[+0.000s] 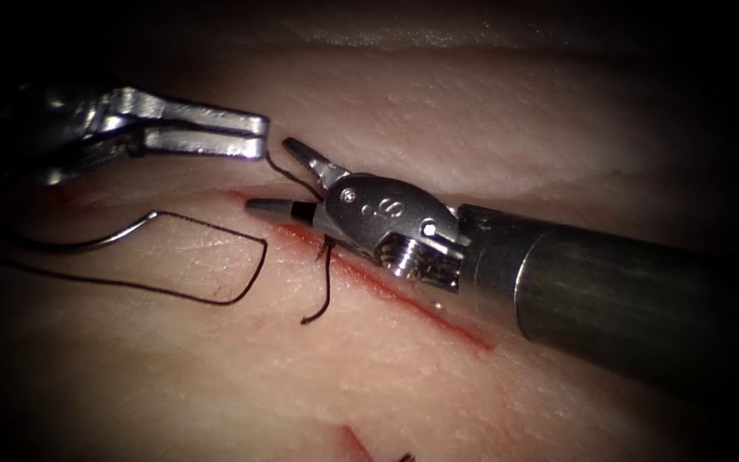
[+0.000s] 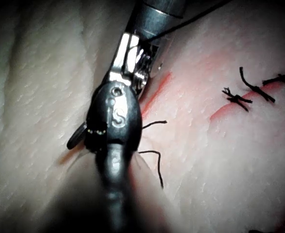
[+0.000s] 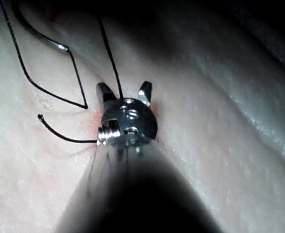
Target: Wound Closure
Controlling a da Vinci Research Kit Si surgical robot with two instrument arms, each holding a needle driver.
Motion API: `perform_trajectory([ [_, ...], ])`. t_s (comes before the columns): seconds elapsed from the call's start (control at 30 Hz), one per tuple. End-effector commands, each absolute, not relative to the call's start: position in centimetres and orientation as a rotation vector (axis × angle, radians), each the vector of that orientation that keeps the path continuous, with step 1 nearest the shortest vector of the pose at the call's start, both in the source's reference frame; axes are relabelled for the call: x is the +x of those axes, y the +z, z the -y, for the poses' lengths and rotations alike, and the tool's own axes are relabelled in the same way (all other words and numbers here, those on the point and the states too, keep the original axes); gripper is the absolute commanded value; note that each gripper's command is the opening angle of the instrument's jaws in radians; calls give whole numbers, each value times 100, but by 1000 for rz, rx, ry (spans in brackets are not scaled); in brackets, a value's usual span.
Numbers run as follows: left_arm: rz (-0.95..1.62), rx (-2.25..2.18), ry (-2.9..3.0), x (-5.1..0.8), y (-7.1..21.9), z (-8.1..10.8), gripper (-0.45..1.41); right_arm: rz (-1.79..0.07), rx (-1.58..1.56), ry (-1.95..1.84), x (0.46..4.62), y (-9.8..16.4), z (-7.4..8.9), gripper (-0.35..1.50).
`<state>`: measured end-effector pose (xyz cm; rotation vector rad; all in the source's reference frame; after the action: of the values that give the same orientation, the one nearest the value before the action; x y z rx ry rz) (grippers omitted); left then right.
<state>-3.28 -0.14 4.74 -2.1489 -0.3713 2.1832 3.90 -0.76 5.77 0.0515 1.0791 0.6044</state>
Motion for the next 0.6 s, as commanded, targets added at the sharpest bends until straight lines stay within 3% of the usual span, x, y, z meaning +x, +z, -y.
perform_trajectory([
  [0.03,366,-2151,2182,-335,478,12,-45,-1082,51,602,396,578,71,94],
  [0.27,371,-2143,2192,-338,475,14,-45,-1075,56,599,396,579,70,71],
  [0.3,372,-2144,2192,-338,475,15,-45,-1075,56,598,397,579,71,52],
  [0.33,371,-2144,2192,-338,474,15,-45,-1081,64,599,397,578,72,0],
  [0.37,371,-2144,2193,-338,474,16,-45,-1089,68,579,397,578,73,-35],
  [0.6,378,-2152,2197,-340,470,24,-45,-1093,51,506,400,576,74,-35],
])
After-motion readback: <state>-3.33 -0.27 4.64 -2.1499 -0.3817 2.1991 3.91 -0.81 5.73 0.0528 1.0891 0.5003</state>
